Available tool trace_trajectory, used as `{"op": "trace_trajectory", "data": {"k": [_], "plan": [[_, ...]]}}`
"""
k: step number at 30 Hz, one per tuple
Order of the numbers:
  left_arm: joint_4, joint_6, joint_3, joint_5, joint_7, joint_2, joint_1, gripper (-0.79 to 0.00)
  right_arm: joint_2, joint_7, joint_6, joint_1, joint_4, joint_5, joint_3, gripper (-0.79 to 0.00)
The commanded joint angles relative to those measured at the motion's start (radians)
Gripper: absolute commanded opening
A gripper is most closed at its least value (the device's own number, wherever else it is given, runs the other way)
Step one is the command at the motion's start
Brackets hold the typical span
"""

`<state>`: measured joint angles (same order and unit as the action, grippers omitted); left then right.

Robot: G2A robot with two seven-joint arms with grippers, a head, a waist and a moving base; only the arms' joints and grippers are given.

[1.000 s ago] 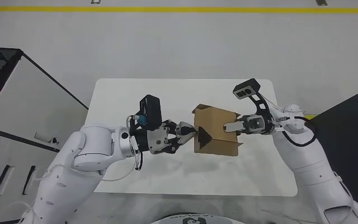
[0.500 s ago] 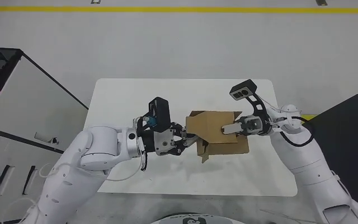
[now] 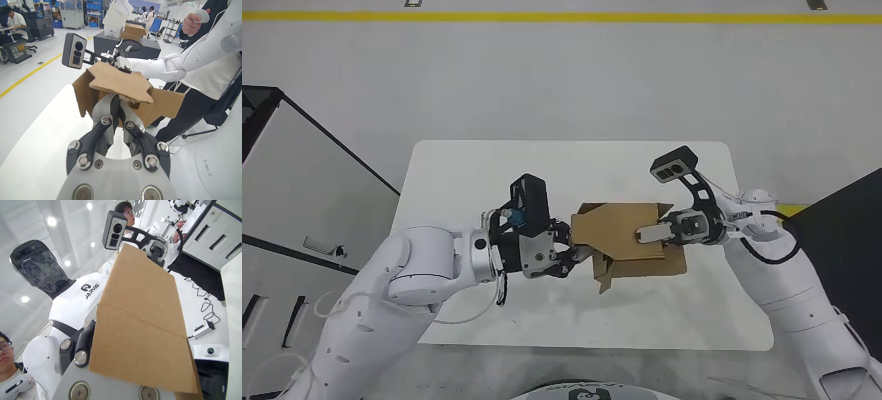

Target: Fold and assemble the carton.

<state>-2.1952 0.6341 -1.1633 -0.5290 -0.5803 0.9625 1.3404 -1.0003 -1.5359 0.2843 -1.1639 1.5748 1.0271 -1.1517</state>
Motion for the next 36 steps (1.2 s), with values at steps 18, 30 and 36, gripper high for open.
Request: {"op": "trace_trajectory", "data": {"k": [18,30,36], "plan": [[-0.01,-0.002,-0.075,0.006,0.01,-0.011,0.04,-0.785,0.01,0.0,0.0,-0.041,0.002,0.001,-0.071,-0.785],[-0.013,0.023,-0.102,0.043,0.005,-0.018,0.084,-0.785,0.004,0.0,0.0,-0.049,-0.007,0.014,-0.094,-0.785],[-0.028,0.034,-0.074,0.047,0.009,-0.017,0.081,-0.785,0.001,0.0,0.0,-0.045,-0.007,-0.002,-0.076,-0.785]]}}
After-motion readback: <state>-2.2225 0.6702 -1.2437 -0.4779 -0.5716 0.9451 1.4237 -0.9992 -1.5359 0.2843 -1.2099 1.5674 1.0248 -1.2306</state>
